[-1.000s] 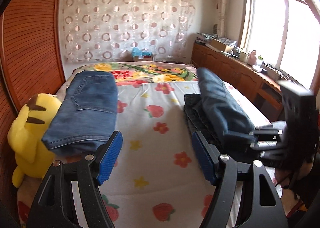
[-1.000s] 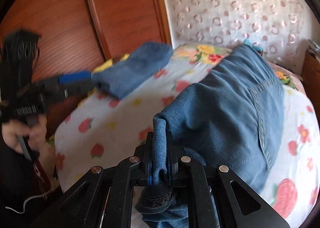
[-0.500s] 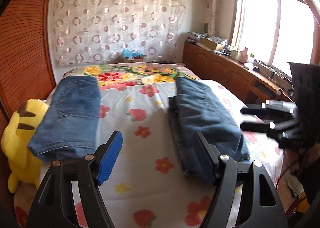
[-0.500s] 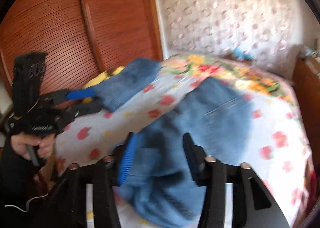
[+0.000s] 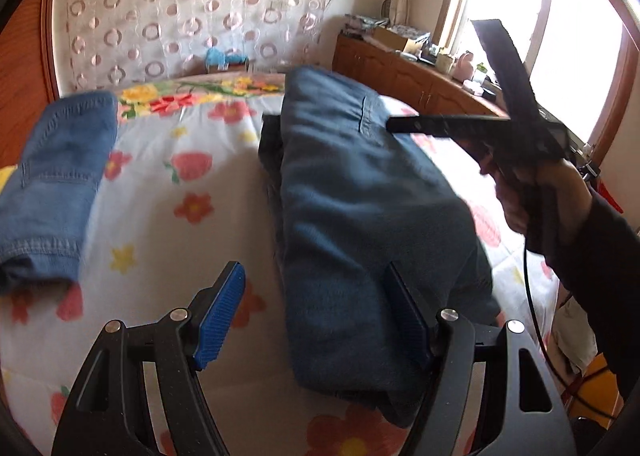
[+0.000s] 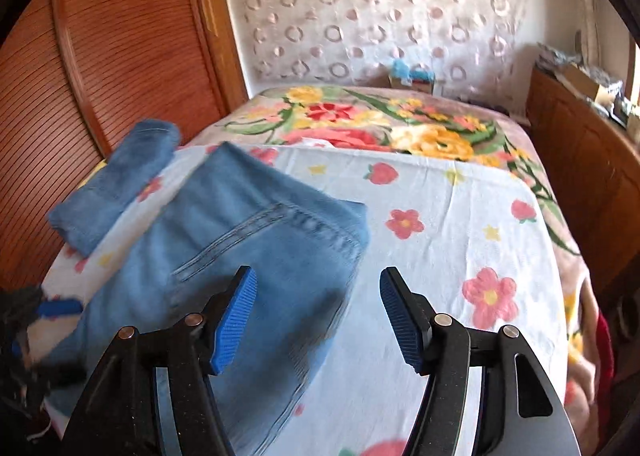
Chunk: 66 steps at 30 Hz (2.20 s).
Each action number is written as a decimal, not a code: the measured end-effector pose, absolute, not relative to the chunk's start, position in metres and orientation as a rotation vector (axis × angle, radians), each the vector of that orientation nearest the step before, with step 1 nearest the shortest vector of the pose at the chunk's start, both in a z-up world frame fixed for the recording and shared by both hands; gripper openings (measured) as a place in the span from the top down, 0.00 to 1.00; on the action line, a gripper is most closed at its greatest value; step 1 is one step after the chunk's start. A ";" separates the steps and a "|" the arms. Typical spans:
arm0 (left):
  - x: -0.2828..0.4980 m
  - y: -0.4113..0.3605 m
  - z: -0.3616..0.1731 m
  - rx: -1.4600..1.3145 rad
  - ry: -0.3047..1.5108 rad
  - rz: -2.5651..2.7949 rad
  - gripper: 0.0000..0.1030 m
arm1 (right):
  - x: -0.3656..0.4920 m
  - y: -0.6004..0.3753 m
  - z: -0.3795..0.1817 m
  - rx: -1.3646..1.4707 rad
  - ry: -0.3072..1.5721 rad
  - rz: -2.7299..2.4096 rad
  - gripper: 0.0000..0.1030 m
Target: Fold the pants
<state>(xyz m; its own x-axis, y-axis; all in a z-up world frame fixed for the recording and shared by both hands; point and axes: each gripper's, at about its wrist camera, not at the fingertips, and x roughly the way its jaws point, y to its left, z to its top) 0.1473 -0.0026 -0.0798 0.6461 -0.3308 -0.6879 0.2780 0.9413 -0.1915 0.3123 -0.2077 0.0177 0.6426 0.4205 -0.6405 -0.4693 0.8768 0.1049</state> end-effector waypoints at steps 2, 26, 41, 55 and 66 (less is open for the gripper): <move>0.144 -0.002 -0.084 -0.077 0.807 -0.345 0.29 | 0.325 -0.205 0.014 -0.042 0.737 0.518 0.33; 0.101 0.001 -0.054 -0.126 0.679 -0.415 0.86 | 0.303 -0.199 0.068 0.074 0.647 0.716 0.83; 0.087 0.125 0.004 -0.170 0.520 -0.204 0.86 | 0.313 -0.060 0.145 0.018 0.464 0.888 0.83; 0.154 0.223 -0.023 -0.109 0.615 -0.025 0.86 | 0.439 0.048 0.074 0.084 0.557 0.896 0.80; 0.161 0.242 -0.042 -0.164 0.661 0.043 0.80 | 0.447 0.049 0.034 -0.085 0.641 0.829 0.50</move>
<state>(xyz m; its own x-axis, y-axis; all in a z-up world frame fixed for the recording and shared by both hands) 0.1615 0.2422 -0.0424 0.7889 -0.0123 -0.6145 -0.0919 0.9862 -0.1378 0.4472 0.0490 0.0341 0.4997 0.6596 -0.5614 -0.7094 0.6836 0.1718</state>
